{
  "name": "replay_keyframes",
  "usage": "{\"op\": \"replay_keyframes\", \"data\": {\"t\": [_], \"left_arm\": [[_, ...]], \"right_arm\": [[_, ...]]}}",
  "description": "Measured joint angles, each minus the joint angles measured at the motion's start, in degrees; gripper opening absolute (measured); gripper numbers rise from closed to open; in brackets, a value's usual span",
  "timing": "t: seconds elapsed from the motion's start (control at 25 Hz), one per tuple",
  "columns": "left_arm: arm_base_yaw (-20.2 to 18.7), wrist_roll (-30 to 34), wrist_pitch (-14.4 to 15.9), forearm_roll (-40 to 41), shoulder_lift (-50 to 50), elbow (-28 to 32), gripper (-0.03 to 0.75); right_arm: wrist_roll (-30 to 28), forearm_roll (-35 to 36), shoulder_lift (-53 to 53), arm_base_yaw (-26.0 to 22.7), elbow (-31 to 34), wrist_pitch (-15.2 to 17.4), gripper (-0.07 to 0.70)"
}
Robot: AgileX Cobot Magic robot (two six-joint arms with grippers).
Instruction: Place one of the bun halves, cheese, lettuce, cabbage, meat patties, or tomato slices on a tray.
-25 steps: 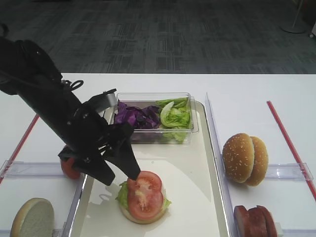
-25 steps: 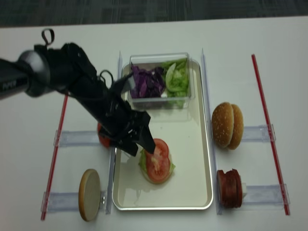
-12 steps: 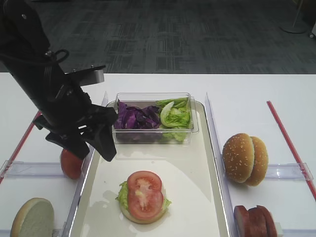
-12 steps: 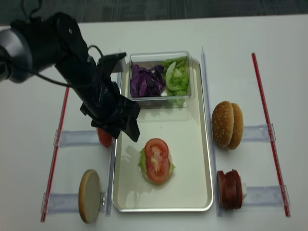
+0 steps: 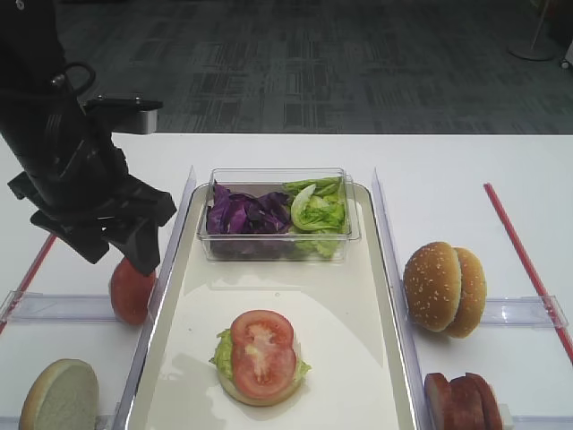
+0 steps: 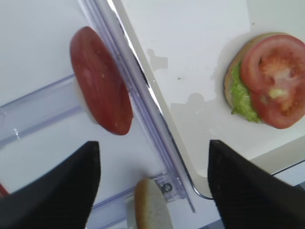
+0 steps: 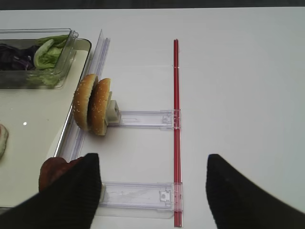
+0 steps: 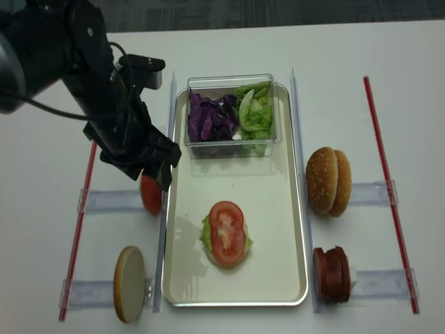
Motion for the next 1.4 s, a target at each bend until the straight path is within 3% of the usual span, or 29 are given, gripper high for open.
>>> {"op": "replay_keyframes", "data": {"t": [0.32,0.72,0.92,1.4], "left_arm": [[0.42,-1.19,0.00,3.44,-1.43,0.00,0.457],[8.94,-0.33,1.62,3.21,-1.67,0.00,0.457],[11.42,-0.23,1.65,3.42,-3.31,0.45,0.457],[13.59,-0.12,-3.53,4.78,-19.53,13.88,0.457]], "right_arm": [[0.00,0.00,0.00,0.00,0.00,0.00,0.501],[0.00,0.00,0.00,0.00,0.00,0.00,0.501],[0.00,0.00,0.00,0.00,0.00,0.00,0.501],[0.00,0.00,0.00,0.00,0.00,0.00,0.501]]}}
